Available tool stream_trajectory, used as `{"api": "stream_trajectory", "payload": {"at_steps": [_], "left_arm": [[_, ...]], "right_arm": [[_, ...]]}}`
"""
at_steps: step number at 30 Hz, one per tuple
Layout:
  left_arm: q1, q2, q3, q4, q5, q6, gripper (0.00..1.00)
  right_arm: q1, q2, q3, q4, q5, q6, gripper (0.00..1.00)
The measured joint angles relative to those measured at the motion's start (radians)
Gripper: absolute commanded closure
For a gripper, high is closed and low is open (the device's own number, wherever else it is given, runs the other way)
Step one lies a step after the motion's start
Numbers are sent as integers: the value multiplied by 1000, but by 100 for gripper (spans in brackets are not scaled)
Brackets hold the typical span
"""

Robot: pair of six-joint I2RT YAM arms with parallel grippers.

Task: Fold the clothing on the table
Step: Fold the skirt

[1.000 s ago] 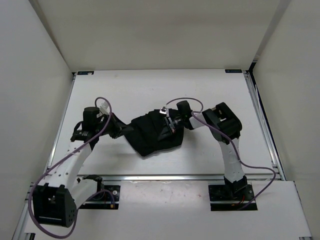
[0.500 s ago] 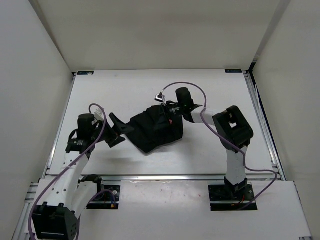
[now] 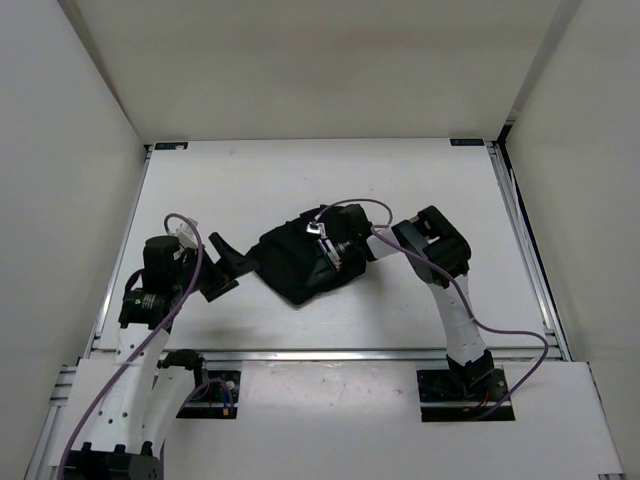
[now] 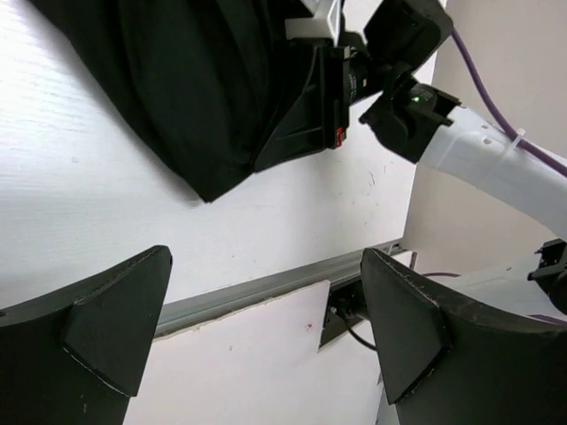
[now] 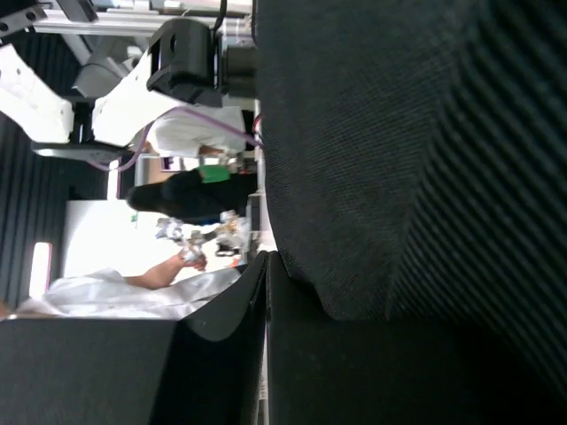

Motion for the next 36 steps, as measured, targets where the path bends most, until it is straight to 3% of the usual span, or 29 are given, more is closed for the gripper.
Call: {"api": "stream_trajectory", "payload": {"at_steps": [7,8,10,11,13,14,17,21,24,27,31,33,36], "left_arm": [[10,-13,0,-24,-9,37,1],[3,-6,0,-25,-19,48,2],[-3,13,2,-32,-37,74,1],[-3,25,4,-40,-46,89,1],[-4,48,18,-60,-69,121,1],[-4,59,28,-70,-86,139,1],[2,88,72,-96,-131,192,1],[14,118,100,-93,-172,234,1],[4,145,100,-92,-202,239,1],[-43,169,100,-84,-239,238,1],[-93,219,101,-79,-249,249,2],[-95,251,101,-79,-246,259,2],[-93,280,112,-89,-233,290,2]], "right_arm": [[-5,-5,64,-60,70,-50,100],[-5,-27,64,-101,113,-70,95],[-6,-109,65,-227,221,-132,55],[-8,-167,71,-295,290,-177,46],[-14,-309,106,-433,424,-279,5],[-21,-384,136,-484,486,-328,1],[-77,-598,211,-585,612,-465,1],[-292,-822,248,-769,680,-639,1],[-458,-843,257,-991,760,-794,1],[-546,-783,256,-1217,869,-901,1],[-665,-784,207,-1387,950,-974,1],[-690,-852,165,-1396,1037,-973,1],[-605,-1001,76,-1369,1187,-970,1]]}}
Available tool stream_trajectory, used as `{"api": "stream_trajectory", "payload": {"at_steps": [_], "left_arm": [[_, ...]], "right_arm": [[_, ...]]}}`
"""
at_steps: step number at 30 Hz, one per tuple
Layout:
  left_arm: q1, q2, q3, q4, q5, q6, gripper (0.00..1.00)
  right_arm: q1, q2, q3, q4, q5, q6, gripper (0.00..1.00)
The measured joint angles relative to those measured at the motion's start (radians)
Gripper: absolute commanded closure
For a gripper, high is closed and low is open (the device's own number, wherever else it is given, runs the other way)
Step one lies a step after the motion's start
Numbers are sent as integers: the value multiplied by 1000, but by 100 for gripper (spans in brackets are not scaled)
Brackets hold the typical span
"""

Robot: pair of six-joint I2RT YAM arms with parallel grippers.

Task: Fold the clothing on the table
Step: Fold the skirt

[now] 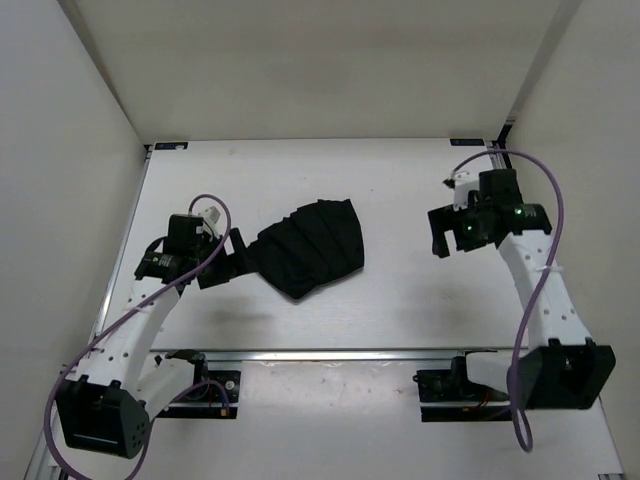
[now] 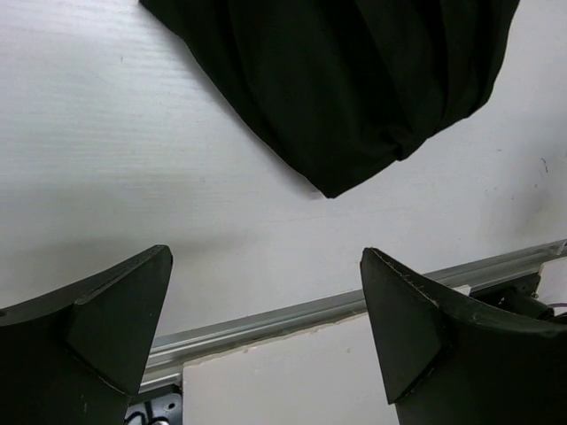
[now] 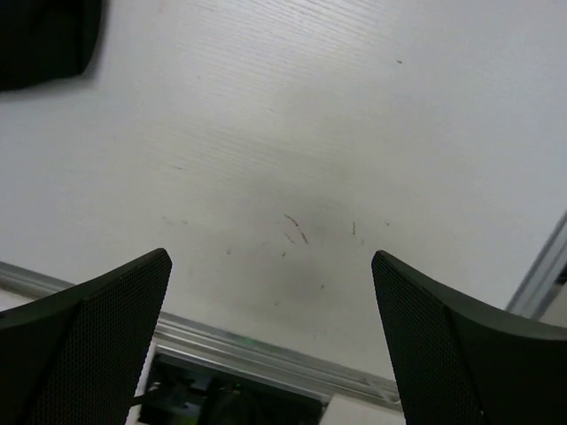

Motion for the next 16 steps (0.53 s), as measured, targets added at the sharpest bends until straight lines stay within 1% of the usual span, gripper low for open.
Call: {"api": "stream_trajectory", "payload": {"at_steps": [3,5,10,16], "left_arm": [[-2,14,41,-11,2,35,1],[-1,-2,53,-9,2,55,1],[0,-63,53,-53,-3,105,1],[18,-114,61,-105,-21,150,1]], "right_arm": [[118,-102,-84,35,114,-13,1],[145,-130,-128,51,171,-19,1],[134,-131,-156,48,238,-8,1],[88,-111,-147,19,196,19,1]]}}
